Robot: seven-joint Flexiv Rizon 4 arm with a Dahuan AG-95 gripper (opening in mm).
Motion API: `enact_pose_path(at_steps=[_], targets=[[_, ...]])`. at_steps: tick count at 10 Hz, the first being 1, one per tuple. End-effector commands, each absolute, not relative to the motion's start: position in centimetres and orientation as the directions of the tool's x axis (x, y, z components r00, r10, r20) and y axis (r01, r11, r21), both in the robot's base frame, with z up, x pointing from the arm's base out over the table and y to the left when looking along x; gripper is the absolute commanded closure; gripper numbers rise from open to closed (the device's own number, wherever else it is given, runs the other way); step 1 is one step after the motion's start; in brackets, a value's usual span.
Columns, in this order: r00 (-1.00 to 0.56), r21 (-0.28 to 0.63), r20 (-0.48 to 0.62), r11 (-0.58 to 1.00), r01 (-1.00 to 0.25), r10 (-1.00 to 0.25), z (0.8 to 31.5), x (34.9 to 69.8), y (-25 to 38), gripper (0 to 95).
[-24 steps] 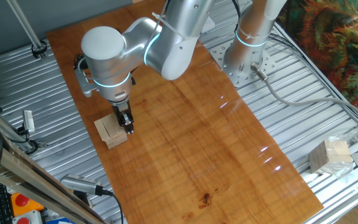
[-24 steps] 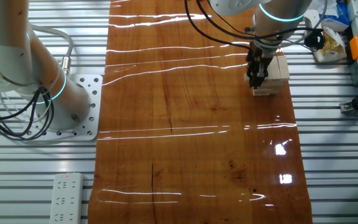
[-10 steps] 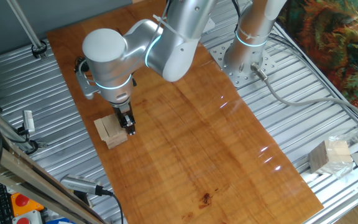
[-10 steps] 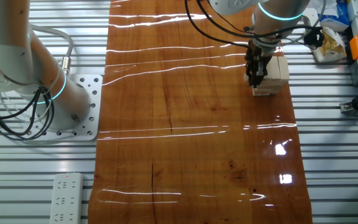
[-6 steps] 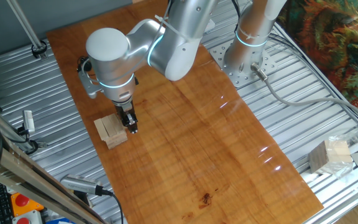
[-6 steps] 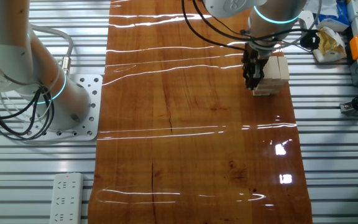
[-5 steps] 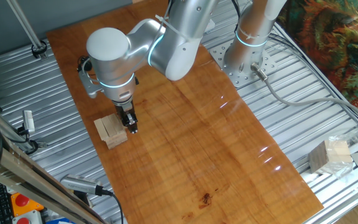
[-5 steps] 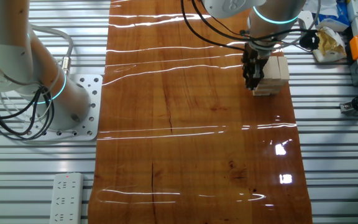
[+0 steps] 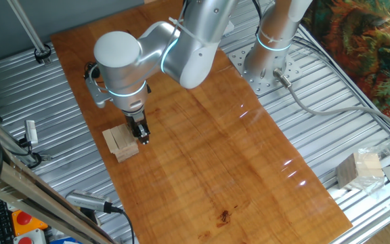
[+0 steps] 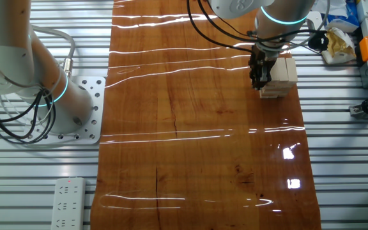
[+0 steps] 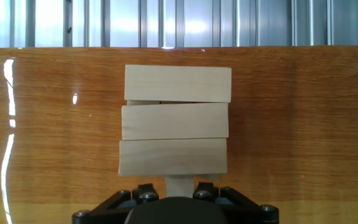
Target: Play Jenga
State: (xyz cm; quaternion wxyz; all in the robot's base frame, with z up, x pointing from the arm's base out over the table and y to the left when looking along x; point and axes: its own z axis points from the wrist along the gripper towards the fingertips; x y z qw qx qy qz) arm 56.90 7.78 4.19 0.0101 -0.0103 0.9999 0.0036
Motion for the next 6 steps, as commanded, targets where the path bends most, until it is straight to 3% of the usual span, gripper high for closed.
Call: enact_pose_path(at_steps=[1, 6], targets=[[-1.000, 0.005, -0.020, 1.000, -0.021, -0.021, 4.23, 56.87, 7.77, 76.0], [-1.000, 0.002, -0.020, 1.000, -0.023, -0.023, 4.22, 56.87, 7.77, 76.0]])
